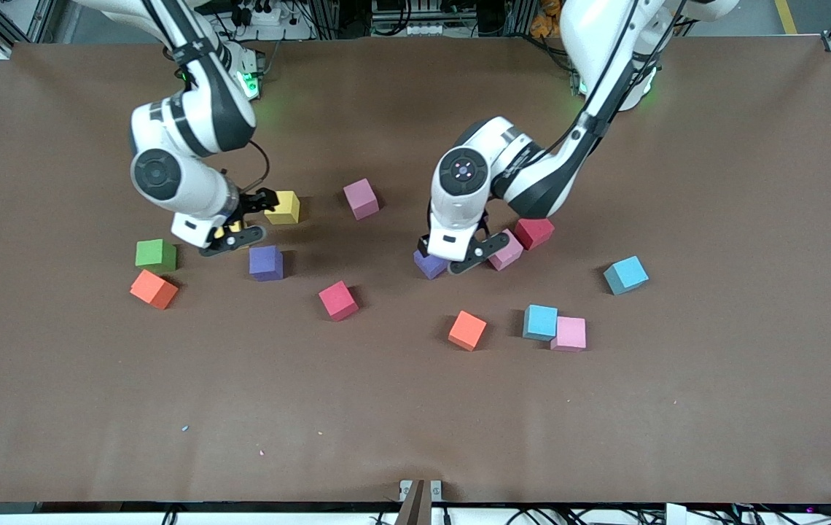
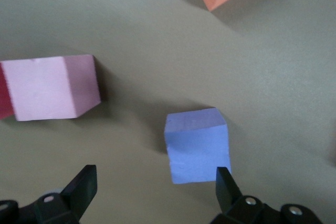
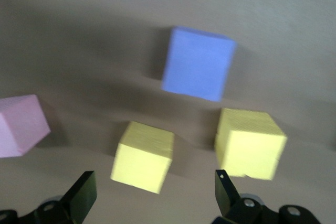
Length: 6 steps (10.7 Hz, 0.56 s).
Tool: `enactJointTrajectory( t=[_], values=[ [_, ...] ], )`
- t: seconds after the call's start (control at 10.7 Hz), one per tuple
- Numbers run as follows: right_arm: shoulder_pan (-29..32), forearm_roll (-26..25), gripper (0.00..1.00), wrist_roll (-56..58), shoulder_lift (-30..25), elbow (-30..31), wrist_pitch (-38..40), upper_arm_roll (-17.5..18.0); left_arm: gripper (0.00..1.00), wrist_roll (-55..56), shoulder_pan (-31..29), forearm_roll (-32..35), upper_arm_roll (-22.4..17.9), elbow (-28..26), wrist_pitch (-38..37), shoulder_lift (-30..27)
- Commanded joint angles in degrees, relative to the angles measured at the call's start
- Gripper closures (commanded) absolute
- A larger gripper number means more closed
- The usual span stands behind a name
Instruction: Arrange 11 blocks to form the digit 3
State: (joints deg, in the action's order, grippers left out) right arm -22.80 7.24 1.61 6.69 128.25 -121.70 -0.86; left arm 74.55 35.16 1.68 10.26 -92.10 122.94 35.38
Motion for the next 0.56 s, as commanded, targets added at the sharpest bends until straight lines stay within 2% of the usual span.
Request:
enactJointTrajectory(
  t=[0.0, 0.28, 0.47],
  values=[
    [-5.47, 2.15, 0.0, -1.43, -0.1, 0.24, -2.57, -0.28, 0.0, 0.95, 2.18, 0.78, -0.85, 6.39, -0.42, 5.38],
    [-13.2, 2.86, 0.0, -3.44, 0.34, 0.85, -5.63, -0.28, 0.0, 0.6, 2.63, 0.87, -1.03, 7.64, 0.98, 7.68],
    [-17.87, 2.86, 0.0, -6.69, 3.31, 1.21, -11.25, -0.37, 0.0, 0.43, 2.98, 1.22, -1.21, 7.64, 1.95, 8.48]
  ],
)
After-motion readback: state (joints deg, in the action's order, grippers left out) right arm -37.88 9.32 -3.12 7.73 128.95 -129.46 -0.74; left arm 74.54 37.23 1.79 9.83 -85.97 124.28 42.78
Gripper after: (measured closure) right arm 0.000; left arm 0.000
